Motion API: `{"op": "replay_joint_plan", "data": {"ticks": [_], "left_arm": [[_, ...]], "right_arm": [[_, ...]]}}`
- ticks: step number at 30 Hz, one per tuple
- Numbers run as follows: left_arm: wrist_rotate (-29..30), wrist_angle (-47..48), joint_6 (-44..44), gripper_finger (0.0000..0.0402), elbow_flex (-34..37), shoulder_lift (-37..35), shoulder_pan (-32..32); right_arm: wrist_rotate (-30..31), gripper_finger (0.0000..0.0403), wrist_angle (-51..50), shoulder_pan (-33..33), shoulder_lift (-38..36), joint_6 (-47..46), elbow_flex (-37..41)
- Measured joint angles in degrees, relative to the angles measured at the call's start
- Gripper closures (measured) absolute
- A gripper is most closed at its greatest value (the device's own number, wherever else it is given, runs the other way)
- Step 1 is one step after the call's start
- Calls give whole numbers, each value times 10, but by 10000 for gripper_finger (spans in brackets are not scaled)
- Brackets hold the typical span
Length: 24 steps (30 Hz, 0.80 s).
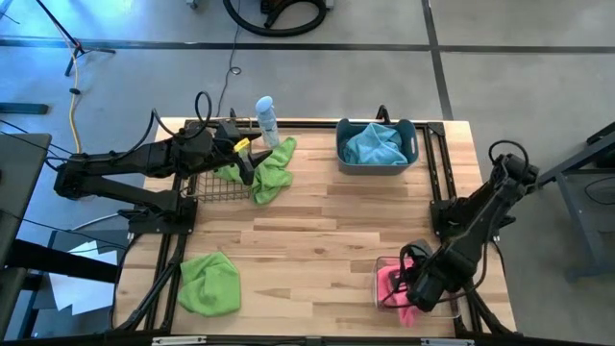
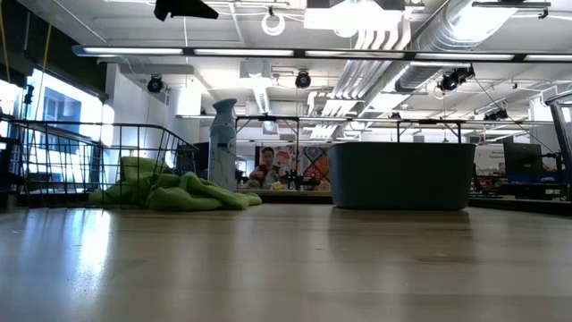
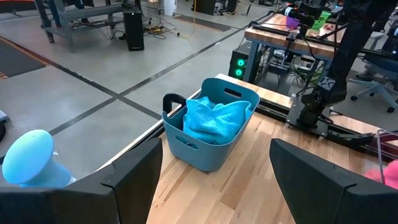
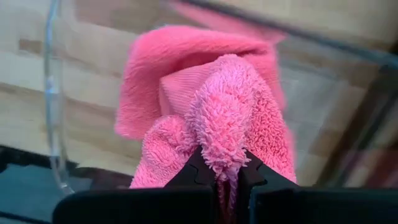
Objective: Sort microfiber towel by color & place in baskets
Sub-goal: Put the pink towel into the transparent bin
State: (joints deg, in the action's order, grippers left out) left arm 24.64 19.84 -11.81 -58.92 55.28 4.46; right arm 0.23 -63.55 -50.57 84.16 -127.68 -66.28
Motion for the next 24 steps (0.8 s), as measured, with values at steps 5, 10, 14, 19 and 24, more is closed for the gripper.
{"op": "replay_joint_plan", "data": {"ticks": [5,10,14,19,24], "left_arm": [[0,0,0,117,0,0,0],[0,0,0,117,0,0,0],[0,0,0,117,0,0,0],[0,0,0,117,0,0,0],[0,0,0,117,0,0,0]], "right_arm": [[0,402,-78,14,-17,-6,0],[19,402,-84,24,-21,2,1],[26,402,-58,25,-21,3,22],[26,402,7,25,-17,5,59],[27,402,91,24,-17,12,80]]}}
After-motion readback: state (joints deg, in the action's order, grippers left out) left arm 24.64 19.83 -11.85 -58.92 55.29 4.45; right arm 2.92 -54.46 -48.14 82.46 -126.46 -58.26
